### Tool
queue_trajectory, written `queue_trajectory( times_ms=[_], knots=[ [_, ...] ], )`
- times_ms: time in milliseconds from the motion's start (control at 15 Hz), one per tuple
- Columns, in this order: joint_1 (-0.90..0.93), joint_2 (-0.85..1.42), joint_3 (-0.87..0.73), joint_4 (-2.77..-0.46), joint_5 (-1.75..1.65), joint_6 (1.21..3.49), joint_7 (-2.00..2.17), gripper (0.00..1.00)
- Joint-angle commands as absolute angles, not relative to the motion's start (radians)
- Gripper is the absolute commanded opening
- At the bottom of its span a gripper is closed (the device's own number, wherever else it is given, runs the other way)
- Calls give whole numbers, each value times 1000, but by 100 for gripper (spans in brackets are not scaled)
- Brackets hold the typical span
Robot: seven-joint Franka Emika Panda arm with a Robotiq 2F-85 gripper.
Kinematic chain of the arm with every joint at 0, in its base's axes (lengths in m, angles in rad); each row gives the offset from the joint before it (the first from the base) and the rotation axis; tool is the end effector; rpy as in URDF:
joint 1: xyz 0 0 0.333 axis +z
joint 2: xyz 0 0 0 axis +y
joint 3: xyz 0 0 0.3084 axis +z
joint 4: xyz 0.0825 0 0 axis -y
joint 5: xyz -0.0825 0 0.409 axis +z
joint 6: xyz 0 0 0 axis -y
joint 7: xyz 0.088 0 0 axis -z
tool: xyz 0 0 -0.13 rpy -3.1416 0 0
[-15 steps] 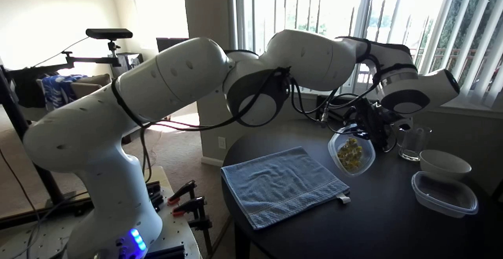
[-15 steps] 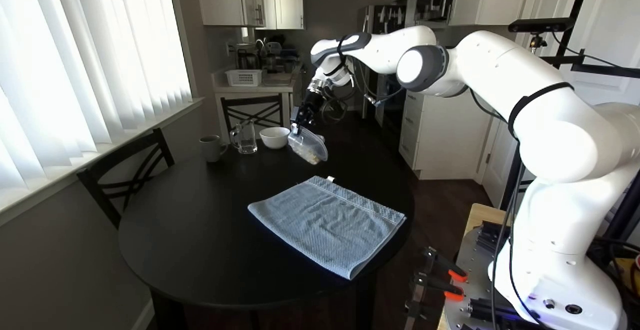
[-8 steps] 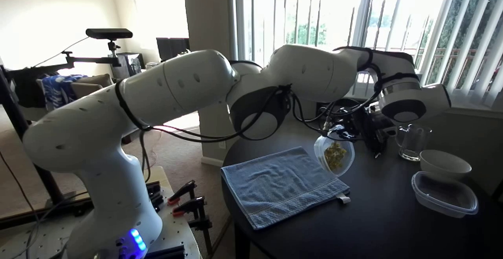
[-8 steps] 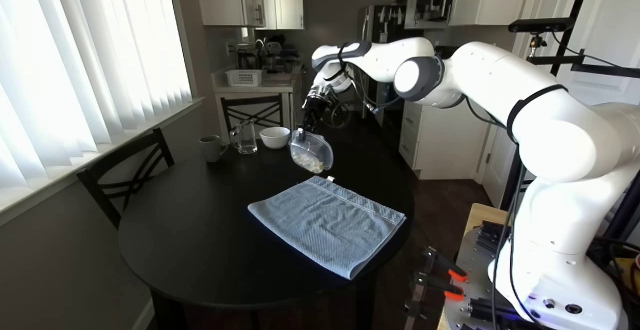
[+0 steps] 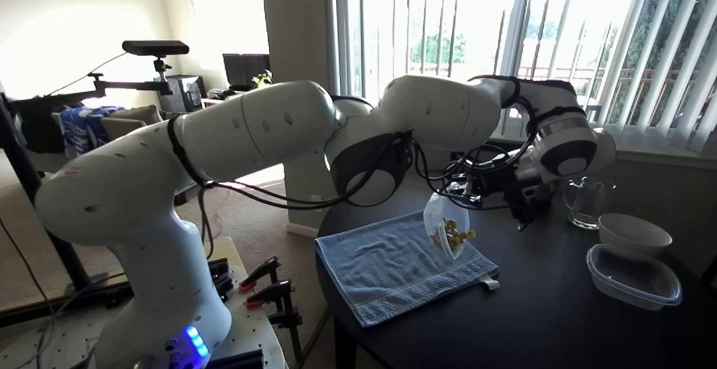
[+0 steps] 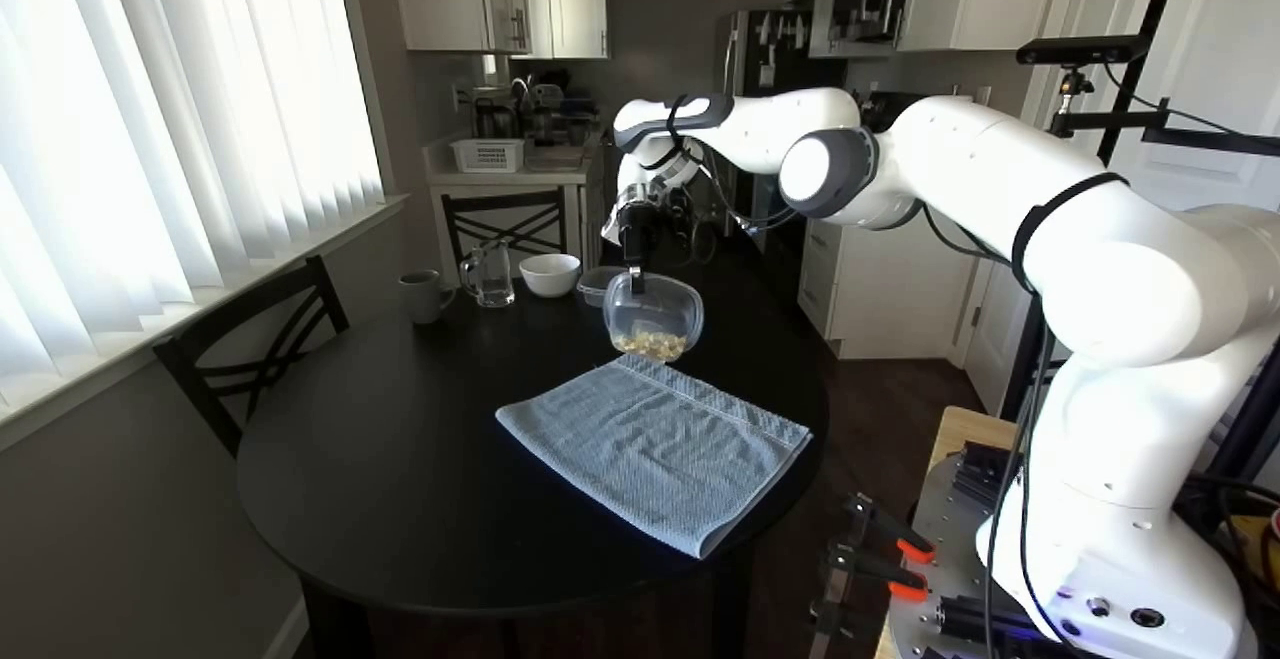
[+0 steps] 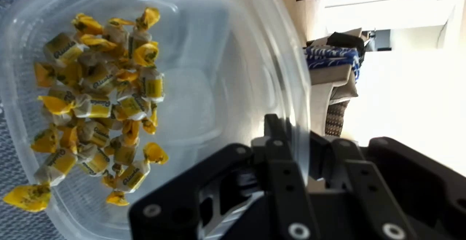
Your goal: Pour the contents of the bowl onto the blue towel
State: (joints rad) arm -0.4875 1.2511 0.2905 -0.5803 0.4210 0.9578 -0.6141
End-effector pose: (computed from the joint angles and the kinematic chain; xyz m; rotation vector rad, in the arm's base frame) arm 0.6818 -0.1765 0.2198 -2.0435 -0.4560 0.4691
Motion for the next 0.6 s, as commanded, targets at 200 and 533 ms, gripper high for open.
queue_trajectory(
  times_ms=[200,533],
  knots=[
    [-451,1304,337,-490,394,806,-854,4],
    [-441,1306,320,-511,382,763,-898,5]
  ],
)
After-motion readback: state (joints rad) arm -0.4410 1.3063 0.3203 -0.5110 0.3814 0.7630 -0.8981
